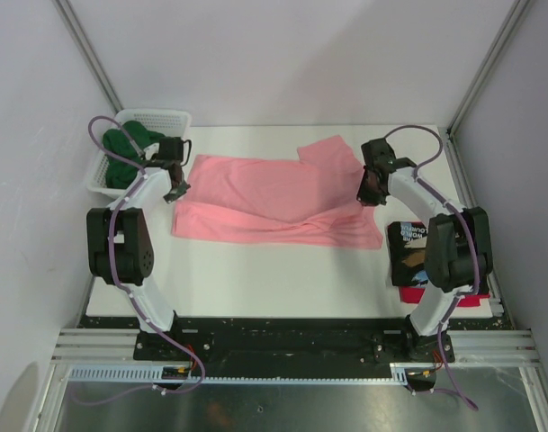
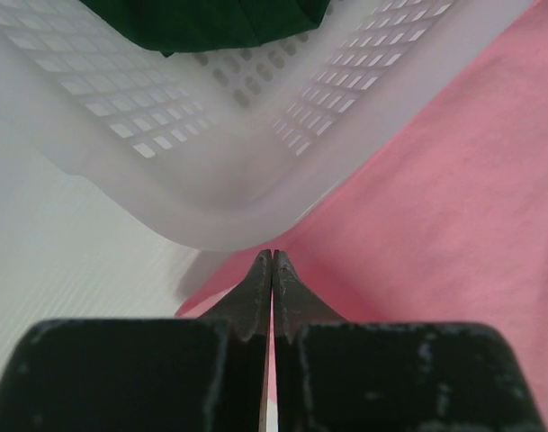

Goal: Fold and stack the t-shirts
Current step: Fold the flattened tshirt in 1/3 of the way

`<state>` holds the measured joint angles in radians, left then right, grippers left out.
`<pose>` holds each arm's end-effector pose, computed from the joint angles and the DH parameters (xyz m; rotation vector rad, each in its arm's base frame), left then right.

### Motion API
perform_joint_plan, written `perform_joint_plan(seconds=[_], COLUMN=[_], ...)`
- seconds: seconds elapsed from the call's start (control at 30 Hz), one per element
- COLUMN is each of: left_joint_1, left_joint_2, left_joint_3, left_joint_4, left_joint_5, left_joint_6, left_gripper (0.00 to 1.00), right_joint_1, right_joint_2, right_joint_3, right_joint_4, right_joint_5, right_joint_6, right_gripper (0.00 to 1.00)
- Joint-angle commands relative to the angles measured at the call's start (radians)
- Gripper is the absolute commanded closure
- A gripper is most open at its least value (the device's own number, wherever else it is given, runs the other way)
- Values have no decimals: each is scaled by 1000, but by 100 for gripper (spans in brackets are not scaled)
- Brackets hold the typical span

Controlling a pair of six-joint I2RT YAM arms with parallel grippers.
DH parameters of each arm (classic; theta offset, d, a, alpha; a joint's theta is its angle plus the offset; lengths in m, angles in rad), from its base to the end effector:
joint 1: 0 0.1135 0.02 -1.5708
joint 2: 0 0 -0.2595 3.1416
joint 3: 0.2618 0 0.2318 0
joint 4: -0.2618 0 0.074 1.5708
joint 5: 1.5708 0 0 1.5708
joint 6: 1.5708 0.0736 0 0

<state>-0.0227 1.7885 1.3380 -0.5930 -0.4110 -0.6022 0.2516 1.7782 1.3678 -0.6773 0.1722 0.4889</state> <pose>0.3755 0.0209 0.2011 -0.8507 2.3600 0.2890 0.3622 0.0801 0.2034 0.3670 2.6055 0.0228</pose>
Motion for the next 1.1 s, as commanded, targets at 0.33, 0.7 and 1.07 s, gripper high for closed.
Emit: perform_joint_plan(seconds=[0.33, 0.7, 1.07], left_joint_1=[20, 20, 71], left_joint_2=[-11, 56, 117], left_joint_3=[67, 104, 131], left_joint_4=[15, 16, 15], left_joint_5=[-15, 20, 37], left_joint_6=[10, 25, 32], left_gripper=[100, 100, 100], right_joint_1=[-28, -31, -31], right_joint_2=[-90, -62, 54], right_joint_3=[-7, -5, 114], right_joint_4=[39, 83, 98], right_joint_5=[9, -41, -35], right_joint_6=[14, 9, -12], right_gripper=[100, 100, 100])
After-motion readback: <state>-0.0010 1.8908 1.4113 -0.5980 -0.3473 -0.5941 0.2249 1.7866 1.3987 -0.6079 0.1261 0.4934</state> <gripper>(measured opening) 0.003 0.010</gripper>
